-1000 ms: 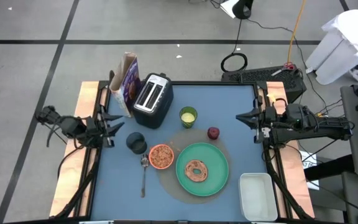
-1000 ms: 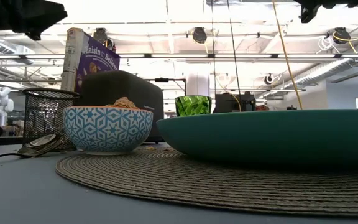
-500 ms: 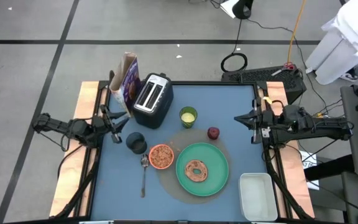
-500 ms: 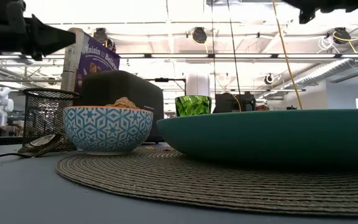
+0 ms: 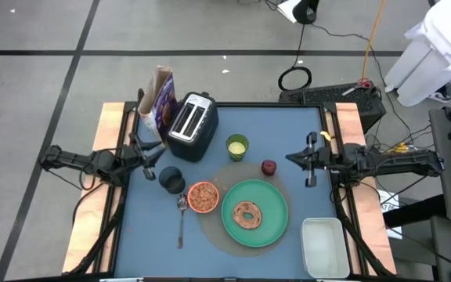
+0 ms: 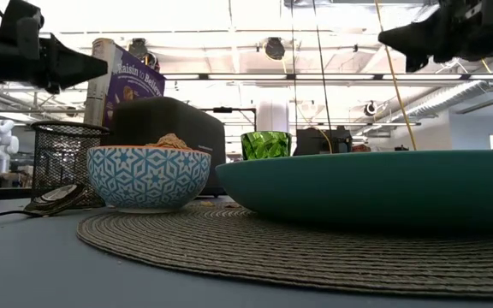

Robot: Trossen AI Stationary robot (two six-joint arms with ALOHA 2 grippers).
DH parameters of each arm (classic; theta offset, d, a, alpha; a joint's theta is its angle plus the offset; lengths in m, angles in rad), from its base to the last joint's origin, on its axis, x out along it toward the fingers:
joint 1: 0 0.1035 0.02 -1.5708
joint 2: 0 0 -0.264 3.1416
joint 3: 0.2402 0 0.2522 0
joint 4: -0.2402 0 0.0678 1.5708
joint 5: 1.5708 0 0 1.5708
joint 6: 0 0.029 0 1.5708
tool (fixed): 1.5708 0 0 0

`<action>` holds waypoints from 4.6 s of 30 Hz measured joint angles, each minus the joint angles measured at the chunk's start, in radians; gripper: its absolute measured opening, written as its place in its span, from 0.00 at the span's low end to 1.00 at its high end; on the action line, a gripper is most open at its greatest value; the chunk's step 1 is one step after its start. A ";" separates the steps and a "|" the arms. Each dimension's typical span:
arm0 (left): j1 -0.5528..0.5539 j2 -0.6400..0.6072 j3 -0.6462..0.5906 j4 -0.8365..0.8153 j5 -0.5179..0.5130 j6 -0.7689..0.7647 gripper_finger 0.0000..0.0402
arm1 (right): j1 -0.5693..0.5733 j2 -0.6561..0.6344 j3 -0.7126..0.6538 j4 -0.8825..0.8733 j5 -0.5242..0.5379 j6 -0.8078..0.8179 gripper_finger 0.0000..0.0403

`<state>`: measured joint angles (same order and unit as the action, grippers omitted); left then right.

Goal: Arrange a breakfast setting
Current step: Return to Home Position

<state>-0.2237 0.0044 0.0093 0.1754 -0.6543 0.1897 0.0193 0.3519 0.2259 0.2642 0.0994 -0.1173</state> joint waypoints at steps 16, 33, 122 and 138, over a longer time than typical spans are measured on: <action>0.000 0.000 0.000 -0.097 0.010 -0.081 0.36 | 0.000 -0.006 -0.199 0.253 0.001 0.056 0.00; 0.000 0.000 0.001 -0.104 0.010 -0.083 0.36 | 0.000 -0.278 -0.201 -0.028 0.003 0.079 0.00; 0.148 0.002 0.002 -0.157 0.574 -0.069 0.36 | 0.000 -0.328 -0.203 -0.209 0.004 0.079 0.02; 0.148 0.002 0.001 -0.156 0.573 -0.069 0.36 | 0.000 -0.328 -0.203 -0.209 0.003 0.079 0.02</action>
<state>-0.0761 0.0063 0.0105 0.0193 -0.0814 0.1210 0.0196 0.0238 0.0231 0.0551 0.1028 -0.0383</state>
